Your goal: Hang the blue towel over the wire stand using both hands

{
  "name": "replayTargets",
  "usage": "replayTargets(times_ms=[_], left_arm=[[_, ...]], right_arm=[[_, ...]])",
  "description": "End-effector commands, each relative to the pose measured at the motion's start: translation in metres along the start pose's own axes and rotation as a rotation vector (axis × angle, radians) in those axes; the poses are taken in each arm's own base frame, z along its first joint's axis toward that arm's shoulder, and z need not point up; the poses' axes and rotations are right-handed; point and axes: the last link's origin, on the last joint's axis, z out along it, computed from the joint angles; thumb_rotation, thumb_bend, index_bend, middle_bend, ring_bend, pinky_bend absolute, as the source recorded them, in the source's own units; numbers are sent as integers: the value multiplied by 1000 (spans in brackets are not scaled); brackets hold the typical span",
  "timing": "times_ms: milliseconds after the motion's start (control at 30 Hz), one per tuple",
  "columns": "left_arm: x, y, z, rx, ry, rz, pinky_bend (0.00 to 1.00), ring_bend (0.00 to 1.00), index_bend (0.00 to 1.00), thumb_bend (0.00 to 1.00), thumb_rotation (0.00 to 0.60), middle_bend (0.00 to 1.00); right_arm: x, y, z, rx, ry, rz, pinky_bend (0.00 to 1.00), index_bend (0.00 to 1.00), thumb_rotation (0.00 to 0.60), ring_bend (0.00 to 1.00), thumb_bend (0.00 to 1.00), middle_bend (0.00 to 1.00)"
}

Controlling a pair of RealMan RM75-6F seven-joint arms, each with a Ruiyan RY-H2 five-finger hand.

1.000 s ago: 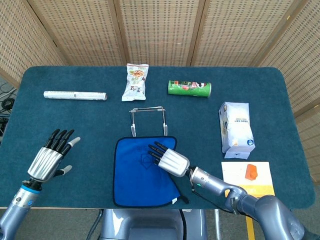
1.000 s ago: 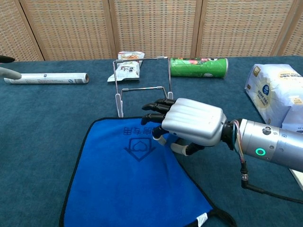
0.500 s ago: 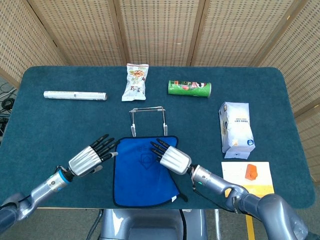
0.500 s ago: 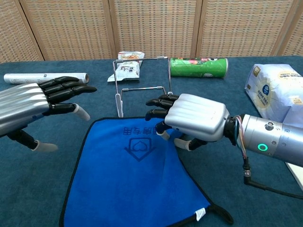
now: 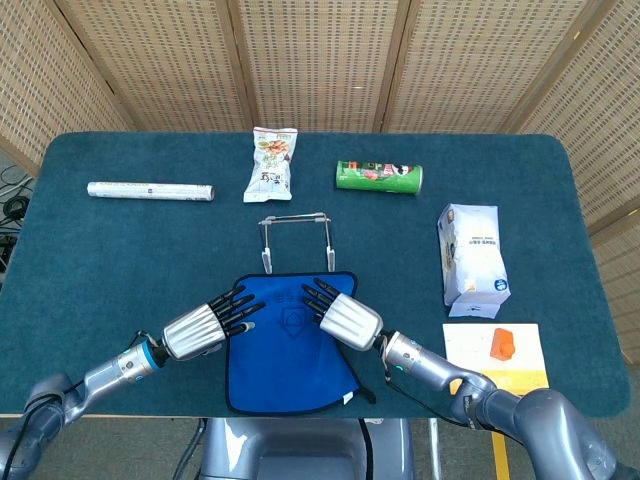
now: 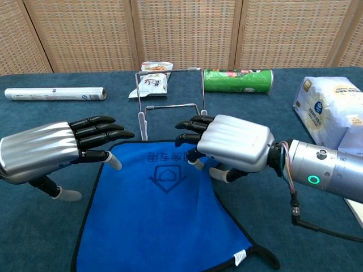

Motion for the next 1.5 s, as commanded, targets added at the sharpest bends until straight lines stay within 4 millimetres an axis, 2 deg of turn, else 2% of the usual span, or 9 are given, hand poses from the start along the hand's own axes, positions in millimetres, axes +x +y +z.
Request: replayTargets(times_ms=[33, 300, 933, 1100, 1433, 1500], left_arm=[[-1, 0, -2, 3, -3, 4, 0, 0, 307, 113, 600, 0], [-5, 2, 2, 13, -10, -4, 0, 0, 307, 111, 600, 0], [-12, 18, 33, -33, -13, -39, 0, 0, 313, 115, 600, 0], [-12, 20, 36, -49, -16, -40, 0, 0, 330, 267, 600, 0], [-13, 20, 35, -42, -22, -44, 0, 0, 354, 414, 600, 0], [-12, 20, 35, -34, -13, -54, 0, 0, 385, 464, 600, 0]], right_arm=[[0, 0, 0, 0, 1, 1, 115, 611, 600, 47, 517, 206], [1, -1, 0, 3, -1, 1, 115, 611, 600, 46, 517, 206], [0, -1, 0, -9, -2, 13, 115, 611, 600, 47, 517, 206], [1, -1, 0, -8, 0, 10, 115, 611, 600, 46, 517, 206], [1, -2, -1, -7, -5, 11, 115, 611, 600, 46, 517, 208], [1, -2, -1, -8, -5, 13, 115, 611, 600, 46, 517, 208]])
